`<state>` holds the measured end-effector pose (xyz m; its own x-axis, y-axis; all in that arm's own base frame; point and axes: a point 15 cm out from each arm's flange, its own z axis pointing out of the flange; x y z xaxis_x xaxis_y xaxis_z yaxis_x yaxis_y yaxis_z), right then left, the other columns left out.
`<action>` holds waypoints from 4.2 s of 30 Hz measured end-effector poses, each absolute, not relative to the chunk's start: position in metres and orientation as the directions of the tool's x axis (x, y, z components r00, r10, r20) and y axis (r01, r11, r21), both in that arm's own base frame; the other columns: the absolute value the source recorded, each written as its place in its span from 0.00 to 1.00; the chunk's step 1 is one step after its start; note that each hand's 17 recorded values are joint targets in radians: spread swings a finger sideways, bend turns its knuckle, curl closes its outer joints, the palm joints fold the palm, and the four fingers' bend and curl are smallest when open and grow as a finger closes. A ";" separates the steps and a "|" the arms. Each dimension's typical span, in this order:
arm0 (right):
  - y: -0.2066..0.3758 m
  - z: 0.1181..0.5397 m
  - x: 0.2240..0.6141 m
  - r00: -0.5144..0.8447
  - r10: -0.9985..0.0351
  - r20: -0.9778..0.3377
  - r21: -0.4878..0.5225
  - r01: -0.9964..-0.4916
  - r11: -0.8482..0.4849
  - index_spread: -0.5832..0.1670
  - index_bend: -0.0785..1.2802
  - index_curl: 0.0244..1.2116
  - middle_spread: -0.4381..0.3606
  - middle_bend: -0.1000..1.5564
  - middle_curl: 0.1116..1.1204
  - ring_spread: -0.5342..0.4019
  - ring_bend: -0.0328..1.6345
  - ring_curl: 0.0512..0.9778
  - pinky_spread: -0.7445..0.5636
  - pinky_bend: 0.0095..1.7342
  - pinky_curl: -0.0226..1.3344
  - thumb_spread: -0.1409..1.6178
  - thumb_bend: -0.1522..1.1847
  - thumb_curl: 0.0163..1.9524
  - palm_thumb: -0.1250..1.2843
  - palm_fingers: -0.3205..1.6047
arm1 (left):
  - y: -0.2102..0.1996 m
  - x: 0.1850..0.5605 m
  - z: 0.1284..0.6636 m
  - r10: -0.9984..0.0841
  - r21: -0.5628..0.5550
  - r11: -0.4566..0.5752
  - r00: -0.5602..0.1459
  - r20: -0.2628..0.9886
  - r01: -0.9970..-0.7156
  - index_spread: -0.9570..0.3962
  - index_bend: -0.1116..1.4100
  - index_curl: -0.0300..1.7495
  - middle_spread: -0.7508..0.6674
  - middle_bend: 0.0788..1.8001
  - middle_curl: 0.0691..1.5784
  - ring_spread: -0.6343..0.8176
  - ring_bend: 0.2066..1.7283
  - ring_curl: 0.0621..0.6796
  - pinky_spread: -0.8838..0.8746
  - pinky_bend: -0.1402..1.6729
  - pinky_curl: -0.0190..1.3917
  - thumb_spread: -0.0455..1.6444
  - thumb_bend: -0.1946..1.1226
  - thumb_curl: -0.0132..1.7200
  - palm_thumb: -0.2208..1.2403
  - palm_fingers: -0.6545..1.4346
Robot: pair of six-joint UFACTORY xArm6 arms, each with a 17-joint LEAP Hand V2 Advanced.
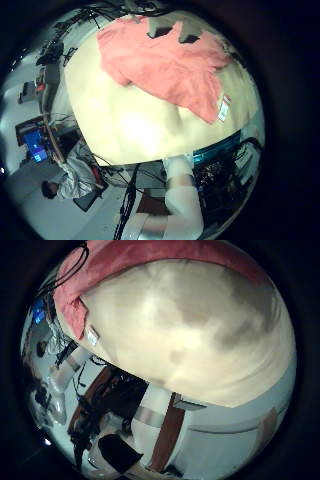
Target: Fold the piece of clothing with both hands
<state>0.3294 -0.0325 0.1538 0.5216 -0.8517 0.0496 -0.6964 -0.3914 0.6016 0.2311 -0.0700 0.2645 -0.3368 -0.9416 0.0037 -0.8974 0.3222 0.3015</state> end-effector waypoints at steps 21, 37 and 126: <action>-0.058 0.188 0.322 0.467 -0.883 0.056 0.528 -0.764 -0.371 0.44 0.19 0.24 0.62 0.17 0.18 0.74 0.14 0.20 0.75 0.12 0.26 0.62 0.08 0.11 0.07 0.18 | -0.092 0.235 0.161 -0.878 0.277 0.430 -0.470 -0.092 -0.859 0.80 0.17 0.17 0.78 0.06 0.15 0.79 0.17 0.27 0.78 0.25 0.24 0.61 0.12 0.17 0.29 0.30; -0.074 0.202 0.318 0.431 -0.900 0.064 0.502 -0.793 -0.344 0.43 0.18 0.24 0.62 0.17 0.18 0.76 0.14 0.21 0.75 0.13 0.27 0.62 0.08 0.11 0.07 0.17 | -0.091 0.236 0.127 -0.831 0.360 0.437 -0.523 -0.190 -0.824 0.86 0.17 0.16 0.76 0.12 0.17 0.79 0.18 0.27 0.78 0.22 0.23 0.56 0.13 0.19 0.30 0.35; -0.018 0.263 0.303 0.414 -0.891 0.187 0.137 -0.909 -0.393 0.42 0.82 0.66 0.36 0.82 0.60 0.33 0.81 0.65 0.35 0.71 0.56 0.81 0.11 0.24 0.83 0.78 | -0.017 0.252 0.280 -0.875 0.300 0.385 -0.449 -0.181 -0.873 0.25 0.19 0.49 0.13 0.45 0.39 0.03 0.40 0.60 0.06 0.55 0.36 0.86 0.44 0.70 0.75 0.83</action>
